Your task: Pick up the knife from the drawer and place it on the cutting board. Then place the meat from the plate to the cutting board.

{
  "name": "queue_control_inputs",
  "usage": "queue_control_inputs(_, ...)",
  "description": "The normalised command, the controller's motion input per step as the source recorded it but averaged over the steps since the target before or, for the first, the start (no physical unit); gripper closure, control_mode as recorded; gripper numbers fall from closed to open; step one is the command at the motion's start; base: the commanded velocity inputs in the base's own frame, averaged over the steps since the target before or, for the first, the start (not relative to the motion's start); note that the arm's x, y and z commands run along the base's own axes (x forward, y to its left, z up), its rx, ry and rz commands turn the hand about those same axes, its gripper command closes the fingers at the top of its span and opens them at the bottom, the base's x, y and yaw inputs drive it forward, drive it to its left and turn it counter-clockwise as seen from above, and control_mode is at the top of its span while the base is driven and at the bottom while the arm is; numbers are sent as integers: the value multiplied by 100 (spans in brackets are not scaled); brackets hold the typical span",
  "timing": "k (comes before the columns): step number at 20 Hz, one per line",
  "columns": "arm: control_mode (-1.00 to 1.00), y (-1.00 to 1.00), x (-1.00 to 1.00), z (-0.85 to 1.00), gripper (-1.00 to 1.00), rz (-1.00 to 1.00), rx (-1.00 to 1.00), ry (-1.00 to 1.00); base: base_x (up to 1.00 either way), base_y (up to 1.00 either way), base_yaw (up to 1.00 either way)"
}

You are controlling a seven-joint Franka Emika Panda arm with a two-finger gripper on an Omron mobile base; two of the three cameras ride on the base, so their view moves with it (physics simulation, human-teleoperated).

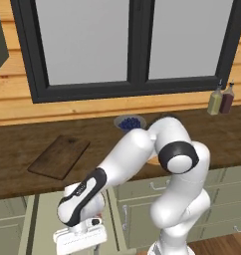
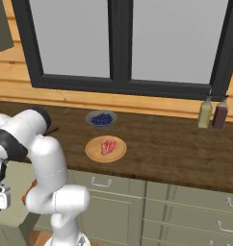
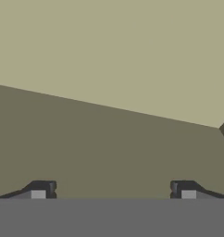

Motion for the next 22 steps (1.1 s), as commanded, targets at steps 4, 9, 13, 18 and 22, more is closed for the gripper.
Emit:
queue_control_inputs(4, -100, 0, -83, 1, -100, 0, 0, -1, 0, 0, 0)
queue_control_inputs(9, -100, 0, -3, 46, -100, 0, -6, -17, 0, 0, 0)
queue_control_inputs(13, -100, 0, 41, 74, -100, 0, -6, -28, 0, 0, 0)
queue_control_inputs(18, -100, 0, 55, 41, -100, 0, -7, -30, 0, 0, 0)
queue_control_inputs(22, -100, -13, 56, 3, -100, -1, 0, -31, 0, 0, 0)
